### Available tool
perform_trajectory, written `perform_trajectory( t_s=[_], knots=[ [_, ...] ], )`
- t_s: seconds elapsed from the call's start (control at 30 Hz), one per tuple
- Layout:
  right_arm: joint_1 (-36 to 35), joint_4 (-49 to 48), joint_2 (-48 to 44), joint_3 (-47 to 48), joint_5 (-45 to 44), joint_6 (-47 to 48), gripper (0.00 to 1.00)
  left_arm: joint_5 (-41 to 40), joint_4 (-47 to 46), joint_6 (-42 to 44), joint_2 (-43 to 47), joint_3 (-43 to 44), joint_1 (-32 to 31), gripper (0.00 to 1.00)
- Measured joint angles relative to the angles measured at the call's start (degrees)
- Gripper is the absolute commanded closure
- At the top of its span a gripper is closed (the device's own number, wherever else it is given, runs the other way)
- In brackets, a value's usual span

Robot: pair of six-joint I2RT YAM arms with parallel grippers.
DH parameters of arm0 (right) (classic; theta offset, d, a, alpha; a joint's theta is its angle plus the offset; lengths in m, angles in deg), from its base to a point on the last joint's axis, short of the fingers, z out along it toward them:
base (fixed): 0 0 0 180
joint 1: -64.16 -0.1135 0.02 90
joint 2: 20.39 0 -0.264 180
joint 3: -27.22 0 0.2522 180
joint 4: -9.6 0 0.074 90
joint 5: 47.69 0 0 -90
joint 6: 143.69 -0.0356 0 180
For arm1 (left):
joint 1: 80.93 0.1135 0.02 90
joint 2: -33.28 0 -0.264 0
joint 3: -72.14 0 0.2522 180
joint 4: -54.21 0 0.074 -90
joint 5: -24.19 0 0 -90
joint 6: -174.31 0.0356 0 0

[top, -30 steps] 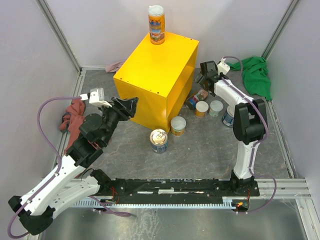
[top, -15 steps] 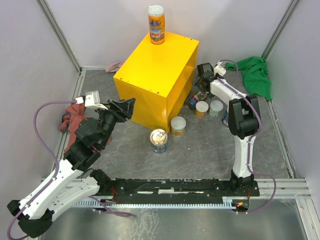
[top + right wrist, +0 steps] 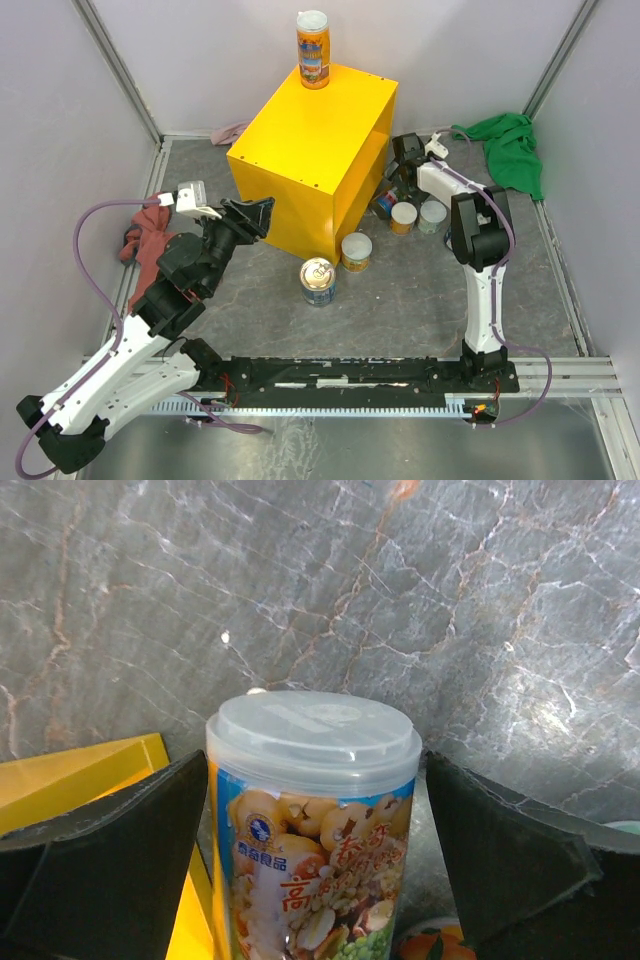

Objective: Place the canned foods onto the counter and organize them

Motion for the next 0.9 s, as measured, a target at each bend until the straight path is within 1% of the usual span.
perform_trajectory(
  t_s=[0.13, 0.2, 0.27, 0.33, 0.47, 0.53, 0.6, 0.63, 0.67, 0.9],
  knots=[
    [0.3, -0.4, 0.4, 0.1, 0.6, 0.0, 0.11, 0.0, 0.0, 0.0, 0.0, -0.1, 0.0, 0.35],
    [0.5, -0.5, 0.4, 0.1, 0.7, 0.0, 0.19, 0.0, 0.0, 0.0, 0.0, -0.2, 0.0, 0.35],
    [0.7, -1.0, 0.4, 0.1, 0.9, 0.2, 0.29, 0.0, 0.0, 0.0, 0.0, -0.2, 0.0, 0.35],
    [0.8, -2.1, 0.4, -0.4, 1.1, 0.5, 0.41, 0.0, 0.0, 0.0, 0.0, -0.2, 0.0, 0.36],
    [1.1, -5.4, -0.1, -2.1, 1.9, 1.4, 0.72, 0.0, 0.0, 0.0, 0.0, -0.2, 0.0, 0.36],
    [1.3, -6.2, -0.3, -2.5, 2.7, 2.0, 0.85, 0.0, 0.0, 0.0, 0.0, -0.2, 0.0, 0.36],
    [1.5, -6.8, -0.4, -2.7, 3.5, 2.6, 0.95, 0.0, 0.1, 0.0, 0.0, -0.2, 0.0, 0.36],
    [1.5, -7.0, -0.4, -2.8, 3.7, 2.9, 0.98, 0.0, 0.1, 0.0, 0.0, -0.2, 0.0, 0.36],
    [1.6, -7.3, -0.5, -2.8, 4.1, 3.3, 0.99, 0.0, 0.1, 0.0, 0.0, -0.2, 0.0, 0.36],
    [1.7, -8.8, -1.5, -4.0, 6.5, 6.9, 0.99, 0.0, 1.0, 0.0, 0.2, 0.2, 0.0, 0.36]
  ],
)
